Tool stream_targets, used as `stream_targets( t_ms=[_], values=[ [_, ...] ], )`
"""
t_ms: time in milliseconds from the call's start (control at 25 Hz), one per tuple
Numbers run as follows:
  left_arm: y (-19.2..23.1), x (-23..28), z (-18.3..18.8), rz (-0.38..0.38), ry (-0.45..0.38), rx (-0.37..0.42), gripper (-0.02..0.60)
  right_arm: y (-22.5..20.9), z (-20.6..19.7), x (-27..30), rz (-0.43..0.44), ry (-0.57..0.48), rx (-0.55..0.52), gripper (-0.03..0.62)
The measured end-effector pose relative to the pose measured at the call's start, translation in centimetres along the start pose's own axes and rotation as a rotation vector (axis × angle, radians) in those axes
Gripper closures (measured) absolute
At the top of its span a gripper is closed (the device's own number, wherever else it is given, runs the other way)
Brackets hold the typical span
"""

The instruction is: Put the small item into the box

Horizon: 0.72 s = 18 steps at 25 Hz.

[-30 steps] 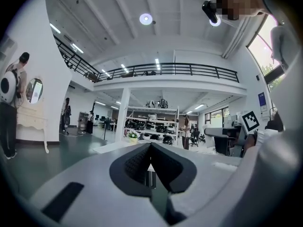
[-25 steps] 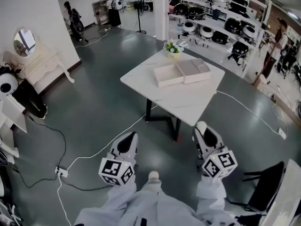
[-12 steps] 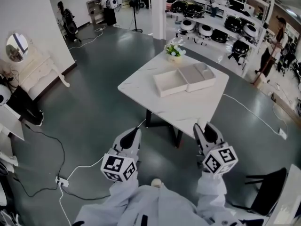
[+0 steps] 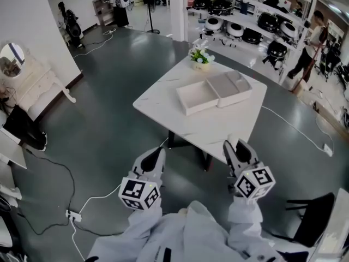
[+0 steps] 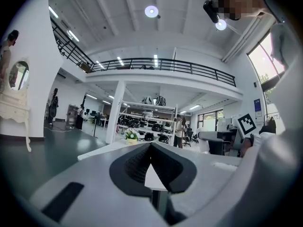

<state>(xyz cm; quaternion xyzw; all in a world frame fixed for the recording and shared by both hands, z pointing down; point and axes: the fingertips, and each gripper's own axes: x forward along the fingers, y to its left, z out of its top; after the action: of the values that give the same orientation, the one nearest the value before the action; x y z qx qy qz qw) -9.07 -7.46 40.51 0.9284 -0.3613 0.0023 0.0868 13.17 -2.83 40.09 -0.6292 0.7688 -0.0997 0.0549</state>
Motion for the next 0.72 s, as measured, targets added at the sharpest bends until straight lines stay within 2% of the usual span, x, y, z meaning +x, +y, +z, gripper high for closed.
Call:
stream_targets(
  t_ms=[400, 720],
  values=[
    [3.4, 4.2, -0.3, 0.008, 0.020, -0.041, 0.584, -2.0, 0.0, 5.5, 0.004, 0.038, -0.002, 0.473],
    [7.9, 10.6, 0.5, 0.044, 0.024, -0.053, 0.584, -6.3, 0.6, 12.2, 0.011, 0.065, -0.002, 0.474]
  ],
)
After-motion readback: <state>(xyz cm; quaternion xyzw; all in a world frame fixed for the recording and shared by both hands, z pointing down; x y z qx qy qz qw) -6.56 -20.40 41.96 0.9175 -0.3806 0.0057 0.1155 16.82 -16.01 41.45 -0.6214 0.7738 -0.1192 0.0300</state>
